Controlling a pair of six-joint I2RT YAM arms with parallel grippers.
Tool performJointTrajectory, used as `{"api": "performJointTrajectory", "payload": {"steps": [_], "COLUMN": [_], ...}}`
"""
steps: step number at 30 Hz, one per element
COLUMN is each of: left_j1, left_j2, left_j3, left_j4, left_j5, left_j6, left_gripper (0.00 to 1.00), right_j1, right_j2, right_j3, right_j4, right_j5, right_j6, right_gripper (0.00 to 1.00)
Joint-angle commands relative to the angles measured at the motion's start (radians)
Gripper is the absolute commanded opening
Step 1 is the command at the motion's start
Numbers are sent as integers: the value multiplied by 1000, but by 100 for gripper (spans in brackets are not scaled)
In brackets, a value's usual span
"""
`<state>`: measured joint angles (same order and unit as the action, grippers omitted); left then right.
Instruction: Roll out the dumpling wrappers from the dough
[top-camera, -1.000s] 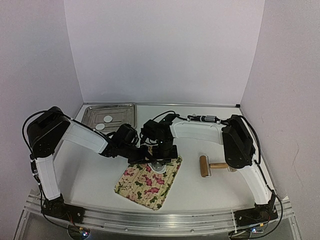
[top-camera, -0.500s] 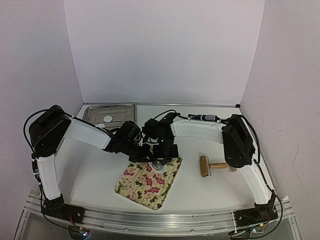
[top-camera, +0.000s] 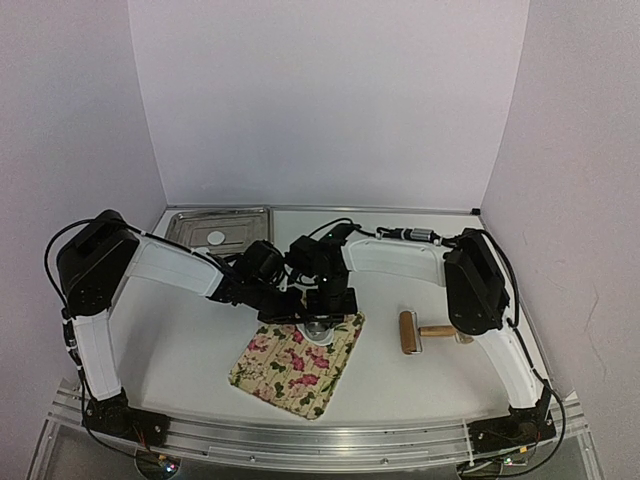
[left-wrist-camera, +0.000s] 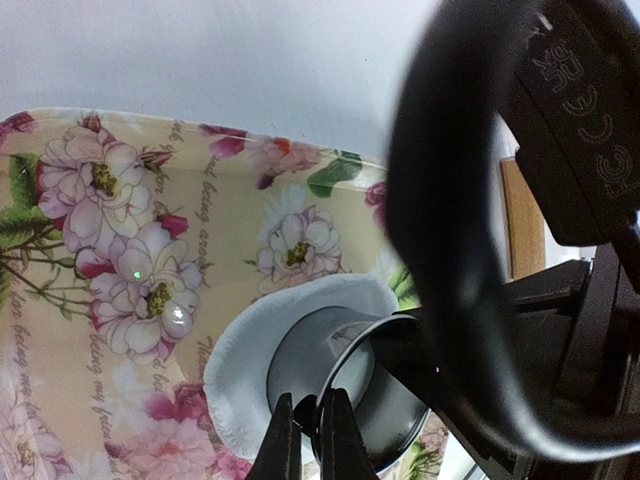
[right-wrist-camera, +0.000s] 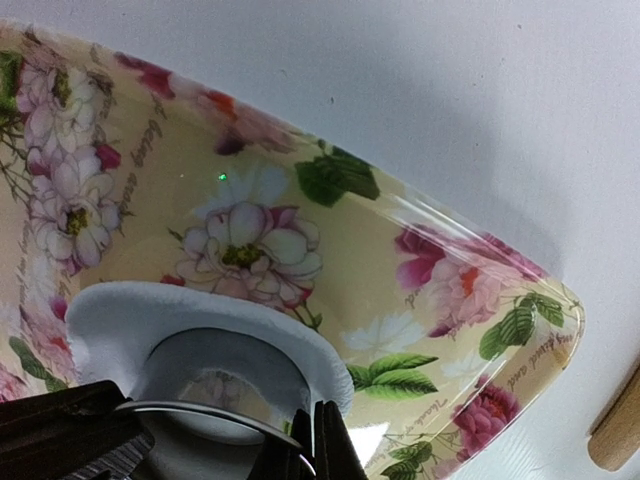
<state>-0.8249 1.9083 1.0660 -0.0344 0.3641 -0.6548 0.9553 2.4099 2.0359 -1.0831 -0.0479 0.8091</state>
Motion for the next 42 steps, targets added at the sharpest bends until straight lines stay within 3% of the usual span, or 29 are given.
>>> {"api": "performJointTrajectory", "payload": {"steps": [1, 6, 16, 32, 42], "left_j1": [-39, -39, -39, -18, 55], "left_j2": [28, 9, -180, -273, -166], "left_j3": [72, 126, 60, -128, -112], "left_j4": [-183, -209, -185, -156, -21], "left_j5": [9, 4, -59, -121, 22], "left_j6": [51, 83, 103, -53, -146], "left_gripper": [3, 8, 31, 36, 41], "right_j1": [25, 26, 18, 13, 14], "right_j2": [149, 167, 186, 188, 183], "right_j3": [-44, -2, 27, 47, 41], "right_j4": [62, 35, 2, -6, -7], "right_j5": [-21, -19, 1, -2, -1], "right_j6": [-37, -46, -58, -63, -71], "right_gripper": [0, 0, 0, 0, 0]}}
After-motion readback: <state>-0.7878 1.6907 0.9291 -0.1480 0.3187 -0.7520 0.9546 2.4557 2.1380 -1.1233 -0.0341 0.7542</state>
